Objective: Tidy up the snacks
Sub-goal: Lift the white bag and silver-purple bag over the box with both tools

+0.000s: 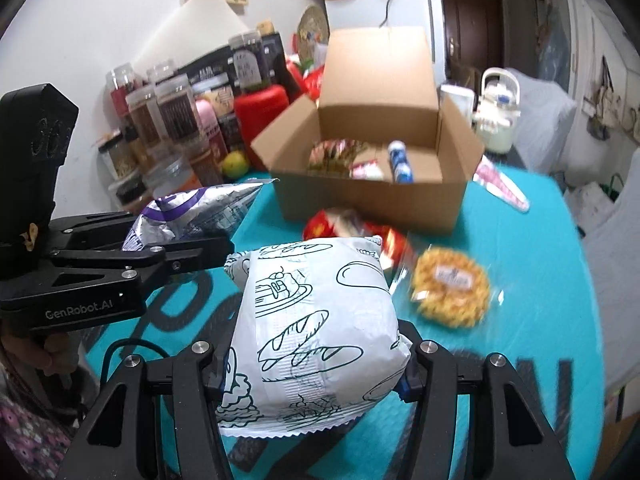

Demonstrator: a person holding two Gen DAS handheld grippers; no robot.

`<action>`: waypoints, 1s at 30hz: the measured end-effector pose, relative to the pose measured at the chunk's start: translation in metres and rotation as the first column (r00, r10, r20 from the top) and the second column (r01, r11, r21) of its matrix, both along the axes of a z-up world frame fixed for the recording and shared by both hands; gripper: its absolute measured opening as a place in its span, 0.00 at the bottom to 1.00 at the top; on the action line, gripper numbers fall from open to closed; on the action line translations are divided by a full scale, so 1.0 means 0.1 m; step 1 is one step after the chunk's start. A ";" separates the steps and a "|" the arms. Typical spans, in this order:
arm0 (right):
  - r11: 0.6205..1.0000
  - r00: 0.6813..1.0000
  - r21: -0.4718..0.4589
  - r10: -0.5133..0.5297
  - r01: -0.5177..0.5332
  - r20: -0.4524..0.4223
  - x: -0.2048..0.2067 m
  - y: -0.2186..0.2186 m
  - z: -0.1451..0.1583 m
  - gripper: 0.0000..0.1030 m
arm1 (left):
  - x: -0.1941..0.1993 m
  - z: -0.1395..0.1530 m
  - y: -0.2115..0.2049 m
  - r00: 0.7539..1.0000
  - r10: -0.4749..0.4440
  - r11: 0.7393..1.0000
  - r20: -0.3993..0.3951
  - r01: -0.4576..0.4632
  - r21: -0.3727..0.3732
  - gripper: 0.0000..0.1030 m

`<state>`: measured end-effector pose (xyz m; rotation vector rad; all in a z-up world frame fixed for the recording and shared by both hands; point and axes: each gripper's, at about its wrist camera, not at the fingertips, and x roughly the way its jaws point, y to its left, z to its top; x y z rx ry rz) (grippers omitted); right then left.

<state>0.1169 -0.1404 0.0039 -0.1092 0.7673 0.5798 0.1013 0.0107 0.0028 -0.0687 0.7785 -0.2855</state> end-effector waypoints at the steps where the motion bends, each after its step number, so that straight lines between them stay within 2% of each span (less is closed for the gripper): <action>1: 1.000 1.000 0.000 0.000 0.000 0.012 0.02 -0.01 0.05 0.55 | 0.02 0.05 0.00 1.000 -0.002 1.000 0.017 0.002 0.002 0.35; 12: 1.000 0.991 0.000 -0.014 0.015 0.131 0.37 -0.01 0.49 0.55 | 0.32 0.52 -0.04 0.988 -0.014 1.000 0.153 0.011 0.017 0.35; 24: 1.000 0.981 0.004 -0.018 0.017 0.194 1.04 0.08 0.74 0.55 | 1.04 0.73 0.04 0.980 0.026 1.000 0.197 -0.025 -0.003 0.35; 30: 1.000 0.981 0.015 -0.024 0.021 0.194 1.45 0.16 0.77 0.55 | 1.42 0.76 0.10 0.974 0.062 0.998 0.217 -0.057 -0.026 0.35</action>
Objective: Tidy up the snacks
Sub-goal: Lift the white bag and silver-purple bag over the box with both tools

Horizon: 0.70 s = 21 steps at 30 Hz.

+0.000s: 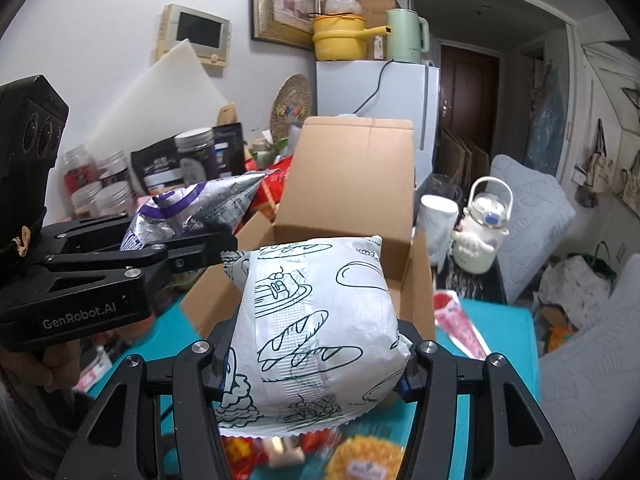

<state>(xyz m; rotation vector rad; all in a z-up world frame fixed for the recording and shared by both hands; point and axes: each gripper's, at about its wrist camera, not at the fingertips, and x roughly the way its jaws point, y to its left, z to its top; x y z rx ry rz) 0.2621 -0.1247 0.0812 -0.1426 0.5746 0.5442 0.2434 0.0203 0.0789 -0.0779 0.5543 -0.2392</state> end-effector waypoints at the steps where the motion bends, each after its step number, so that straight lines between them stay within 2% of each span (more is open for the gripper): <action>1: 1.000 1.000 0.003 -0.003 0.003 -0.002 0.08 0.01 0.00 0.55 | 0.08 -0.01 0.01 1.000 0.004 1.000 -0.001 -0.004 -0.004 0.35; 12: 1.000 0.999 0.016 -0.007 0.008 -0.040 0.80 0.14 -0.16 0.55 | 0.79 -0.15 0.10 0.998 0.066 0.998 -0.024 -0.066 -0.009 0.35; 21: 1.000 0.989 0.024 0.005 -0.001 -0.149 1.26 0.27 -0.55 0.55 | 1.20 -0.54 0.18 0.986 0.111 0.994 -0.126 -0.109 0.024 0.35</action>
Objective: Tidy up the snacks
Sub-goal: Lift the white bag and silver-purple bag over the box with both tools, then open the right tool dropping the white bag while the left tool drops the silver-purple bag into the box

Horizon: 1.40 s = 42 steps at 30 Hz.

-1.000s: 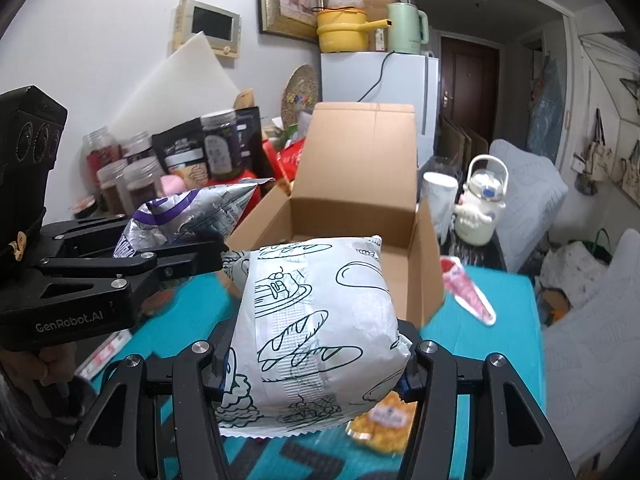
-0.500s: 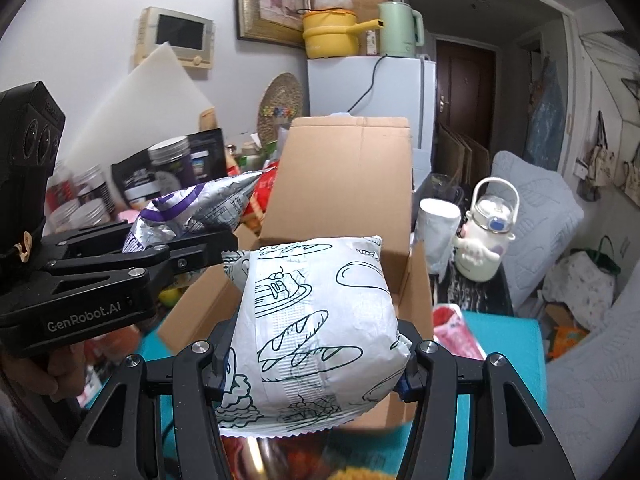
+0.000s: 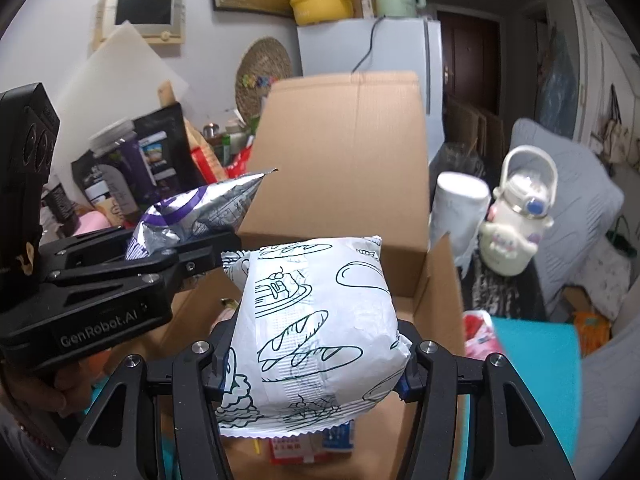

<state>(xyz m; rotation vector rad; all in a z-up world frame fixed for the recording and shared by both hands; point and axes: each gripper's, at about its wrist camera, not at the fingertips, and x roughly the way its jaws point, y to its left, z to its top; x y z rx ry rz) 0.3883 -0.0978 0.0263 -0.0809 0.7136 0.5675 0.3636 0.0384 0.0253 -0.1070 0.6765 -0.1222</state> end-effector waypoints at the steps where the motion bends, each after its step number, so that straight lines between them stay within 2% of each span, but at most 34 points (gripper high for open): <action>1: 1.000 1.000 -0.010 0.004 -0.005 -0.013 0.04 0.02 -0.05 0.55 | 0.04 -0.04 0.00 1.000 0.002 1.000 -0.016 -0.002 0.002 0.35; 8: 0.999 0.996 -0.042 -0.006 0.002 -0.087 0.24 0.10 -0.34 0.55 | 0.27 -0.35 0.05 0.993 0.026 0.999 -0.111 -0.023 0.025 0.35; 11: 0.999 0.993 -0.036 -0.009 0.005 -0.117 0.28 0.08 -0.42 0.55 | 0.34 -0.46 0.09 0.988 0.032 0.999 -0.151 -0.032 0.005 0.35; 13: 0.998 0.994 -0.059 -0.022 0.015 -0.111 0.29 0.10 -0.46 0.55 | 0.38 -0.51 0.10 0.984 0.039 0.999 -0.177 -0.038 0.009 0.35; 21: 0.999 0.980 -0.050 -0.030 0.020 -0.198 0.39 0.10 -0.58 0.58 | 0.46 -0.65 0.11 0.966 0.096 0.995 -0.239 -0.085 0.055 0.35; 26: 0.997 0.983 -0.061 -0.047 0.037 -0.175 0.37 0.07 -0.54 0.60 | 0.50 -0.73 0.09 0.946 0.124 0.990 -0.300 -0.097 0.104 0.36; 29: 0.997 0.985 -0.071 -0.046 0.035 -0.166 0.35 0.06 -0.52 0.61 | 0.48 -0.71 0.06 0.944 0.124 0.989 -0.305 -0.092 0.115 0.37; 30: 0.997 0.985 -0.071 -0.047 0.035 -0.165 0.34 0.06 -0.51 0.62 | 0.46 -0.69 0.05 0.945 0.126 0.988 -0.300 -0.093 0.122 0.41; 33: 0.997 0.985 -0.060 -0.052 0.043 -0.162 0.33 0.02 -0.47 0.62 | 0.43 -0.60 0.03 0.952 0.154 0.980 -0.264 -0.113 0.163 0.64; 34: 0.998 0.985 -0.052 -0.052 0.044 -0.163 0.32 -0.01 -0.45 0.62 | 0.41 -0.55 0.03 0.956 0.163 0.978 -0.244 -0.123 0.171 0.68; 42: 0.997 0.992 -0.010 -0.079 0.078 -0.104 0.15 -0.16 -0.16 0.61 | 0.14 -0.19 -0.02 0.976 0.156 0.978 -0.149 -0.132 0.159 0.69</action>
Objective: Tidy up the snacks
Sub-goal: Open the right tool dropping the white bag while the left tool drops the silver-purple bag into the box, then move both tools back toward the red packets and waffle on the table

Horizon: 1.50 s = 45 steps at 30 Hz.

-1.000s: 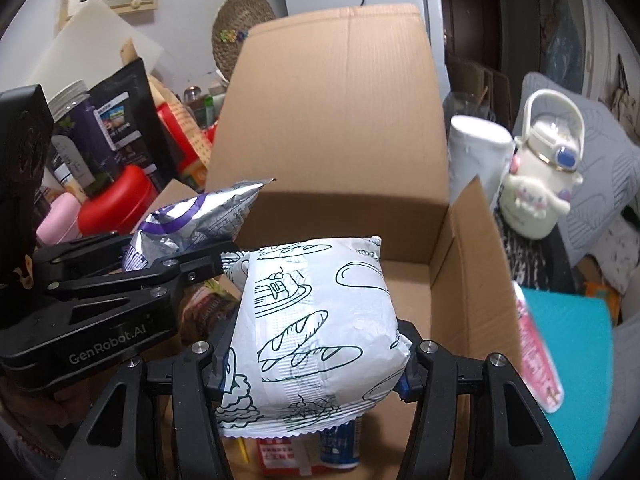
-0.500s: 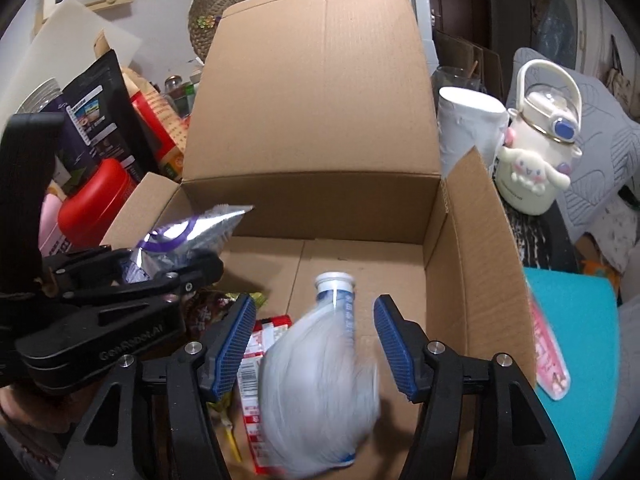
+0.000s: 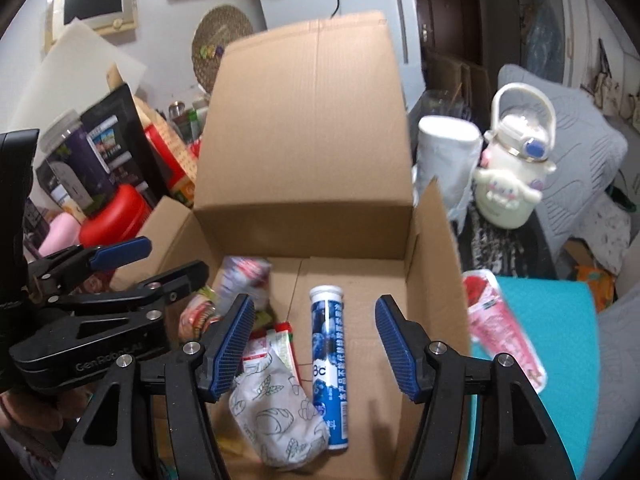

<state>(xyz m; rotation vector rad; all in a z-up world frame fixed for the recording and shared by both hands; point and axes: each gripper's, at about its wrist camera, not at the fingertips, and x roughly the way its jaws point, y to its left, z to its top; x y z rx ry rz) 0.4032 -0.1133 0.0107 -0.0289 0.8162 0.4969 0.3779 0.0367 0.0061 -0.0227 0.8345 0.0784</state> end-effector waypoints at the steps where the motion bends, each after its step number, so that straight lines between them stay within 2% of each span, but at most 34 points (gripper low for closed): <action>1: 1.000 1.000 0.005 -0.001 0.001 0.010 -0.04 -0.02 0.04 0.62 | -0.04 0.04 0.00 1.000 0.001 1.000 0.009 -0.001 0.000 0.69; 5: 1.000 0.999 0.001 -0.005 0.005 0.050 -0.21 -0.05 0.21 0.61 | -0.25 0.22 -0.01 0.999 0.000 1.000 0.053 0.001 -0.015 0.69; 15: 1.000 0.989 -0.004 0.015 -0.014 0.149 -0.70 -0.12 0.62 0.61 | -0.78 0.63 -0.07 0.990 -0.008 1.000 0.140 0.008 0.003 0.69; 25: 1.000 0.968 0.004 0.019 -0.021 0.252 -1.34 -0.23 0.98 0.61 | -1.42 0.96 -0.18 0.976 -0.045 0.999 0.215 0.044 0.009 0.69; 35: 1.000 0.954 0.005 0.025 -0.028 0.299 -2.04 -0.30 1.04 0.67 | -2.05 1.08 -0.26 0.961 -0.087 0.996 0.263 0.086 0.019 0.69; 45: 1.000 0.955 0.016 0.015 -0.021 0.295 -2.52 -0.36 0.91 0.69 | -2.47 0.99 -0.30 0.957 -0.118 0.993 0.264 0.116 0.025 0.69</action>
